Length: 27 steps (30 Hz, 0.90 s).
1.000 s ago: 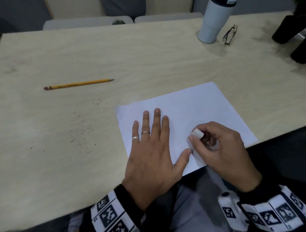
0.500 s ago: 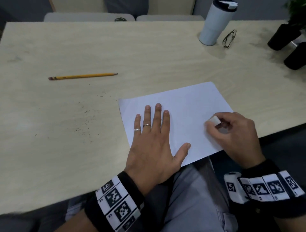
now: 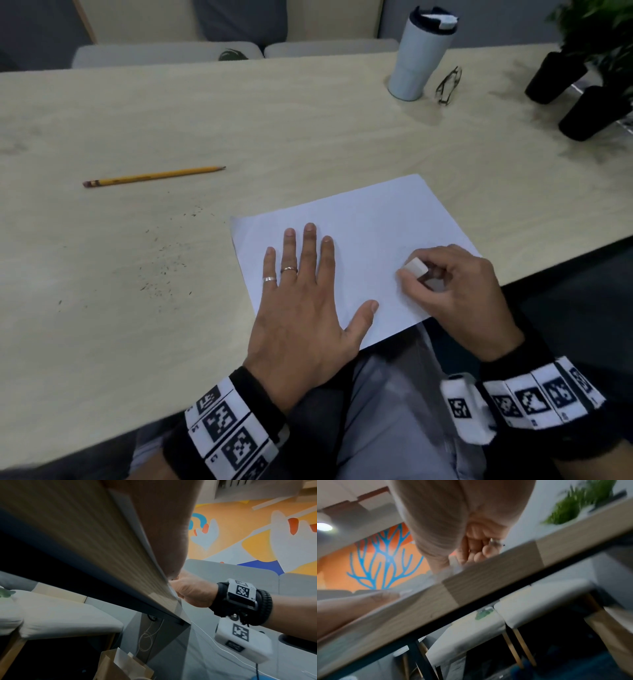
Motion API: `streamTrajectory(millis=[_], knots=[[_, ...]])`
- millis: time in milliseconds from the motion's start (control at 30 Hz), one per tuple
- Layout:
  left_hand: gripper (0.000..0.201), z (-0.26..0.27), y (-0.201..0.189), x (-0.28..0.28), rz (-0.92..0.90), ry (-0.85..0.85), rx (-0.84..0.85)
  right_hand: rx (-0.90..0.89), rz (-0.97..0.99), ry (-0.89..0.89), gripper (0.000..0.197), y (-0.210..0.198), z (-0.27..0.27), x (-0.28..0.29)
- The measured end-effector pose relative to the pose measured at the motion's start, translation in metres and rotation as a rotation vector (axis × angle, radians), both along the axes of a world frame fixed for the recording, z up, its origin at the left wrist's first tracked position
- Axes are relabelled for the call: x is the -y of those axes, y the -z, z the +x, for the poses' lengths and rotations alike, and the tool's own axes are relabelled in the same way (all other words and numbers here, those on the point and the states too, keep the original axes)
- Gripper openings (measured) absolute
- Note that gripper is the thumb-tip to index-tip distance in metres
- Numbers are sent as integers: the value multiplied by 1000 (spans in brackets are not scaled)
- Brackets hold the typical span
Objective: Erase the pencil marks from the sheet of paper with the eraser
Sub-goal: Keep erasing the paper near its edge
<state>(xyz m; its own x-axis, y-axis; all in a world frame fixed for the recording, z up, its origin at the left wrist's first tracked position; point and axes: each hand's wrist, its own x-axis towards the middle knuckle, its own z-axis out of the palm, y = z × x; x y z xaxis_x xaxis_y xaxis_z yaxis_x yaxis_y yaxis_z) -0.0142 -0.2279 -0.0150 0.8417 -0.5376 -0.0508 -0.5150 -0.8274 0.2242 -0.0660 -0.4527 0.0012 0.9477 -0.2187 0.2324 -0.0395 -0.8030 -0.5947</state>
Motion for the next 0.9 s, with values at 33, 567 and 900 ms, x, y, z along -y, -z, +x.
streamTrajectory(millis=[33, 567, 900], knots=[[99, 0, 0, 0, 1, 4, 1, -2, 0, 35, 17, 2, 2, 13], [100, 0, 0, 2, 8, -16, 1, -26, -55, 21, 15, -2, -4, 9], [98, 0, -1, 1, 10, -1, -3, -53, 45, 112, 15, -3, 1, 29]])
